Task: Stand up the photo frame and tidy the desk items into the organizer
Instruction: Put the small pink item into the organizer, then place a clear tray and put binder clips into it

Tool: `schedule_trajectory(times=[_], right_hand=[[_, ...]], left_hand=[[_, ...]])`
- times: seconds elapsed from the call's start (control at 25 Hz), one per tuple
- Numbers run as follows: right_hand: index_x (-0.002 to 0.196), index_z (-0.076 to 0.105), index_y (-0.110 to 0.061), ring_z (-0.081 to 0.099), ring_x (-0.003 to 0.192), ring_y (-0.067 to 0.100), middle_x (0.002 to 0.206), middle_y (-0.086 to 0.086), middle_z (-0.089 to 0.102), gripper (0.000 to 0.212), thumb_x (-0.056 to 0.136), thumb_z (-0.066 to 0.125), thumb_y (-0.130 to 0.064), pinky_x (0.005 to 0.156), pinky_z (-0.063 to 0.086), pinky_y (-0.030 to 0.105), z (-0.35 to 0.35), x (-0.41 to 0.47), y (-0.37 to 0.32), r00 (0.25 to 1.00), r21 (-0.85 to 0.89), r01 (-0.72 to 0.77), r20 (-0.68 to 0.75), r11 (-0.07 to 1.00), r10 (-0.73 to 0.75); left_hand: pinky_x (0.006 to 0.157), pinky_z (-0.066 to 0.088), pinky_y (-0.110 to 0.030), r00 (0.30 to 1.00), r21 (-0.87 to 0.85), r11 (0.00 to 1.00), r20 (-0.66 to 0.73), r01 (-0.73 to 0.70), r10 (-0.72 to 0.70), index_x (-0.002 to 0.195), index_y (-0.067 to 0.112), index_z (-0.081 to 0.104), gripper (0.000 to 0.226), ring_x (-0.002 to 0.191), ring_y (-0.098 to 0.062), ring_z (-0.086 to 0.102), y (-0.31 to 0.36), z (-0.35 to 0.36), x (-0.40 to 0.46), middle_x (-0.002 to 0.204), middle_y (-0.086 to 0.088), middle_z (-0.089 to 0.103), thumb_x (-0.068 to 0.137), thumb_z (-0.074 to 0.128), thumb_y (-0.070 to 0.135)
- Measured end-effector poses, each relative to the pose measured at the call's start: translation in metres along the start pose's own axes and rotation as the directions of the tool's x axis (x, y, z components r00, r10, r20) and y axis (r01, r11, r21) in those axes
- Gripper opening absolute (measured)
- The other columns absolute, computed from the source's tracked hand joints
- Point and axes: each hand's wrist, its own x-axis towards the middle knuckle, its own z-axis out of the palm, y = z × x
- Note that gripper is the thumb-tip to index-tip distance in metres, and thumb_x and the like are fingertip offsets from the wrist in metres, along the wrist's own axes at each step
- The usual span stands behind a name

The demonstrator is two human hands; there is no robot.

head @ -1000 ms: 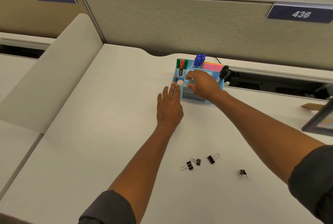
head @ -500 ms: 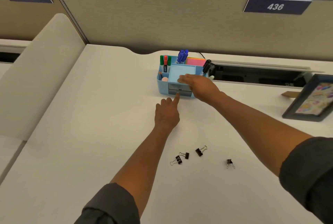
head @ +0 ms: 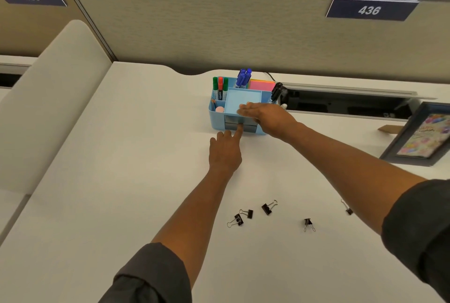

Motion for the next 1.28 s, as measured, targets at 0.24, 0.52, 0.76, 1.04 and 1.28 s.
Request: schedule_trajectory(times=[0.24, 0.52, 0.76, 1.04, 1.28], right_hand=[[0.147, 0.037, -0.031, 0.033, 0.143, 0.021, 0.155, -0.006, 0.033, 0.077, 0.086, 0.059, 0.011, 0.110, 0.039, 0.043, 0.001, 0.001, -0.002, 1.000, -0.023, -0.011, 0.027, 1.000, 0.011], [0.149, 0.034, -0.029, 0.029, 0.144, 0.020, 0.157, -0.006, 0.029, 0.080, 0.086, 0.053, 0.017, 0.111, 0.036, 0.041, -0.003, -0.002, -0.003, 0.999, -0.039, -0.009, 0.037, 0.999, 0.010], [0.149, 0.033, -0.028, 0.029, 0.145, 0.020, 0.157, -0.005, 0.029, 0.079, 0.087, 0.054, 0.015, 0.112, 0.036, 0.041, -0.003, -0.002, -0.004, 0.999, -0.041, -0.011, 0.043, 0.999, 0.013], [0.149, 0.032, -0.026, 0.034, 0.141, 0.027, 0.157, 0.000, 0.030, 0.078, 0.085, 0.061, 0.008, 0.110, 0.039, 0.046, -0.001, -0.001, -0.013, 0.996, -0.064, -0.043, 0.077, 0.997, 0.048], [0.149, 0.032, -0.022, 0.033, 0.142, 0.027, 0.156, 0.004, 0.032, 0.061, 0.095, 0.057, -0.007, 0.112, 0.033, 0.043, 0.011, -0.043, -0.034, 0.986, 0.055, -0.112, -0.119, 0.992, 0.118]], left_hand=[[0.096, 0.043, -0.044, 0.998, -0.017, 1.000, -0.059, 0.025, -0.026, 0.150, 0.026, 0.025, 0.063, 0.117, -0.028, 0.049, 0.002, -0.002, -0.007, 0.133, -0.010, 0.052, 0.093, 0.050, 0.019], [0.078, 0.043, -0.038, 0.986, 0.046, 0.999, -0.163, -0.022, 0.029, 0.145, 0.024, 0.037, 0.054, 0.096, -0.025, 0.054, -0.006, 0.011, -0.040, 0.111, -0.007, 0.061, 0.092, 0.050, 0.018], [0.074, 0.045, -0.039, 0.979, 0.039, 0.998, -0.196, -0.039, 0.046, 0.138, 0.026, 0.046, 0.050, 0.089, -0.024, 0.056, -0.010, 0.012, -0.053, 0.106, -0.006, 0.064, 0.090, 0.055, 0.016], [0.079, 0.043, -0.037, 0.987, 0.038, 0.998, -0.150, -0.057, 0.063, 0.149, 0.026, 0.027, 0.061, 0.095, -0.023, 0.055, -0.004, -0.001, -0.056, 0.114, -0.006, 0.060, 0.093, 0.050, 0.018], [0.083, 0.044, -0.038, 0.990, -0.107, 0.988, -0.105, -0.109, 0.098, 0.142, 0.021, 0.041, 0.047, 0.103, -0.026, 0.058, 0.024, -0.010, -0.072, 0.128, -0.004, 0.056, 0.095, 0.048, 0.020]])
